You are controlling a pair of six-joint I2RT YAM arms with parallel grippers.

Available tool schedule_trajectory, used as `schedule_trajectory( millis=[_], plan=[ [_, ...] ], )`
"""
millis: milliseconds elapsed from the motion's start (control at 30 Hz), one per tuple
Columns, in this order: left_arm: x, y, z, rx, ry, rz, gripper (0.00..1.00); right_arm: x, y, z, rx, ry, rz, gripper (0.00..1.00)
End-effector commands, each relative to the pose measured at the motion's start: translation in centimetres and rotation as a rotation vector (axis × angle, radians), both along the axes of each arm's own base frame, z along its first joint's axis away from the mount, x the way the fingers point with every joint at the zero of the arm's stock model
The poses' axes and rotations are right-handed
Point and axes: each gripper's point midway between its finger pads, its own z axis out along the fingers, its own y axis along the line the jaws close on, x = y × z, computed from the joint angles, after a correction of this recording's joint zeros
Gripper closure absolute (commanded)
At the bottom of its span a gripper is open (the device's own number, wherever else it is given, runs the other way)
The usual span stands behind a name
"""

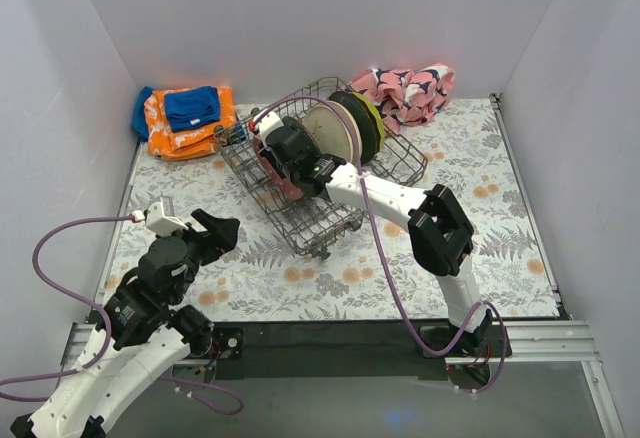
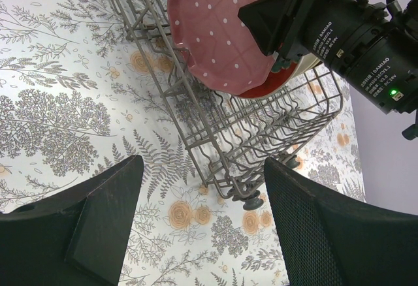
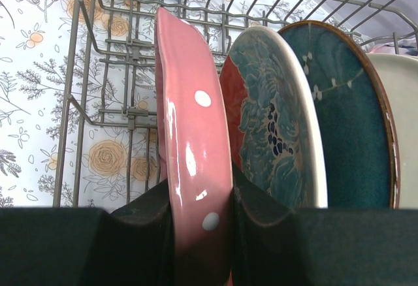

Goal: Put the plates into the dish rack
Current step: Insert the plate into the dish rack

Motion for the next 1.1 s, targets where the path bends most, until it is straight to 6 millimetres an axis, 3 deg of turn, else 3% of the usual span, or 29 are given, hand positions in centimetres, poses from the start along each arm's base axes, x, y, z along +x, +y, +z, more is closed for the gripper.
schedule_trajectory(
  millis=[0, 1067],
  plan=[
    [0.2, 0.4, -0.1, 0.007, -0.006, 0.023, 0.27, 1.9, 0.7, 2.0, 0.061, -0.094, -0.024, 0.98],
    [0.1, 0.4, 0.0, 0.003, -0.01, 0.021, 0.27, 1.5, 0.8, -0.2, 0.016, -0.072, 0.005, 0.79]
  ],
)
